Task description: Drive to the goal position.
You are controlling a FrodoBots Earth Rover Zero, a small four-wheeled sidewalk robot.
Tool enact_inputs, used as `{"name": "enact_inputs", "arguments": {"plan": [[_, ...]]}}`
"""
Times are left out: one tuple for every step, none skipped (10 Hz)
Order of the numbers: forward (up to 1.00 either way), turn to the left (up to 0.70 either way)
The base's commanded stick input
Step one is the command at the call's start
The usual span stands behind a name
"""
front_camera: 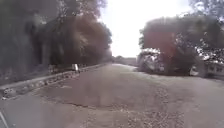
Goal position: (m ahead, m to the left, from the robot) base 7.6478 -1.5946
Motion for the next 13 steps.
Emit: {"name": "enact_inputs", "arguments": {"plan": [[0.5,0.0],[0.5,0.0],[0.5,0.0],[0.5,0.0],[0.5,0.0],[0.5,0.0],[0.5,0.0],[0.5,0.0],[0.5,0.0],[0.5,0.0],[0.5,0.0],[0.5,0.0],[0.5,0.0]]}}
